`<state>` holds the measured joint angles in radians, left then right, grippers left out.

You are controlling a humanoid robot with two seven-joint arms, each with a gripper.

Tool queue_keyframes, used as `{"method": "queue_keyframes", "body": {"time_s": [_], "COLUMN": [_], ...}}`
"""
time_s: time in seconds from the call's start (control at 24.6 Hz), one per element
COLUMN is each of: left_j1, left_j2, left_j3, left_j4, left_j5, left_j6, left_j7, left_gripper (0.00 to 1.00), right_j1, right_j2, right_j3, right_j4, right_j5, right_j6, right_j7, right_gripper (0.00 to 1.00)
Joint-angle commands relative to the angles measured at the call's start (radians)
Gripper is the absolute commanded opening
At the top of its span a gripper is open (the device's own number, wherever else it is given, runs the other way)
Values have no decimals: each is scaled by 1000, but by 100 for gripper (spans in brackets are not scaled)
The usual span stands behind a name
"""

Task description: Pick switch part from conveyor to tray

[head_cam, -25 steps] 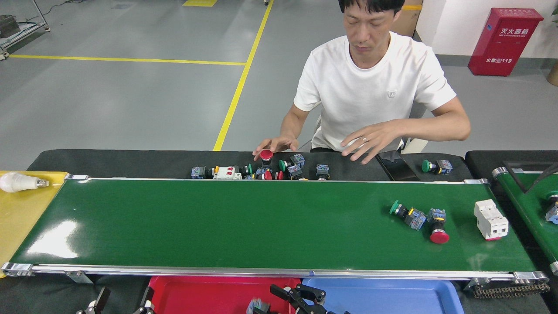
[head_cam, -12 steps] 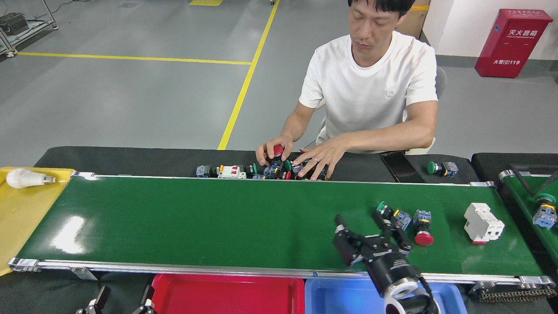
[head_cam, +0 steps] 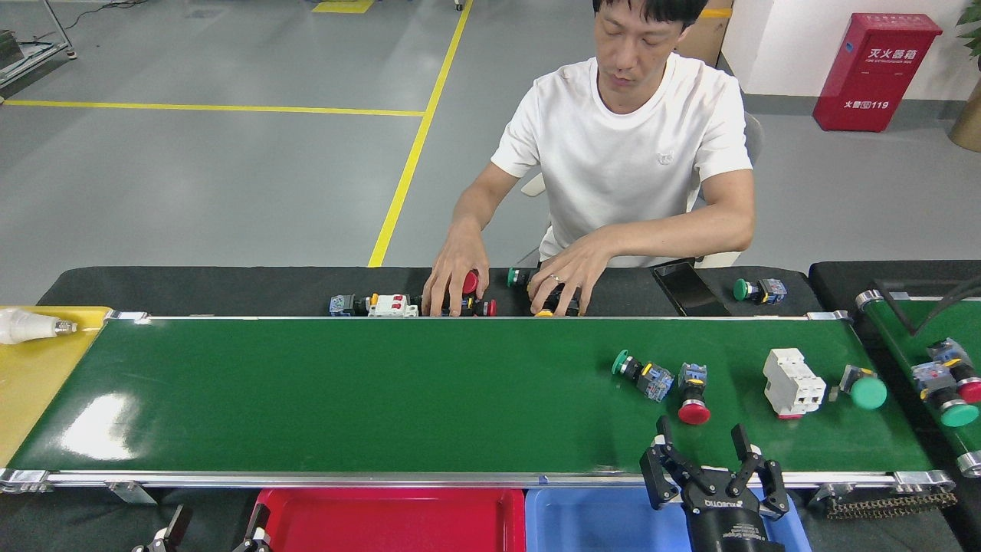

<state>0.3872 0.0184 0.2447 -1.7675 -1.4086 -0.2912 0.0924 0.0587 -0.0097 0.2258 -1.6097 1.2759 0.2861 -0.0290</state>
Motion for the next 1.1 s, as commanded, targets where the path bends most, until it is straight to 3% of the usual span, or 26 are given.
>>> {"method": "queue_keyframes", "body": {"time_s": [0.0, 0.08, 0.2, 0.24, 0.28, 0.37, 0.41, 0.49, 0.69, 0.81, 0.93, 1.06], "left_j1": [1, -1, -2, -4, -5, -11, -14, -16, -18, -18, -34, -42], "left_j2": [6, 8, 9, 5, 8, 14, 14, 14, 14, 14, 14, 15], "left_j3": [5, 4, 5, 7, 7, 7, 5, 4, 5, 5, -8, -4], "left_j4": [-12, -12, -12, -12, -12, -12, -12, -12, -12, -12, -12, -10], "left_j5": [-3, -4, -3, -1, -1, -1, -1, -1, -1, 0, -3, -4], "left_j6": [3, 4, 3, 1, 1, -2, -2, -2, -2, 0, -2, -5], "left_j7": [4, 4, 4, 4, 4, -2, -5, -8, -6, -6, -6, -8], "left_gripper": [100, 100, 100, 100, 100, 100, 100, 100, 100, 100, 100, 100], "right_j1": [-63, -137, -181, -186, -192, -214, -223, -226, -220, -195, -94, -7], "right_j2": [27, 51, 63, 62, 53, 40, 36, 28, 30, 27, 28, 42], "right_j3": [4, 7, 10, 12, 12, 15, 24, 32, 33, 32, 32, 67], "right_j4": [56, 139, 198, 205, 206, 223, 235, 243, 228, 126, -29, -88], "right_j5": [5, 8, 8, 8, 7, 2, 0, -4, -6, -9, -18, -23], "right_j6": [2, 4, 8, 8, -1, -13, -22, -44, -97, -147, -275, -447], "right_j7": [18, 26, 46, 55, 60, 80, 98, 110, 115, 113, 110, 112], "right_gripper": [96, 96, 94, 86, 64, 35, 27, 19, 13, 13, 14, 15]}}
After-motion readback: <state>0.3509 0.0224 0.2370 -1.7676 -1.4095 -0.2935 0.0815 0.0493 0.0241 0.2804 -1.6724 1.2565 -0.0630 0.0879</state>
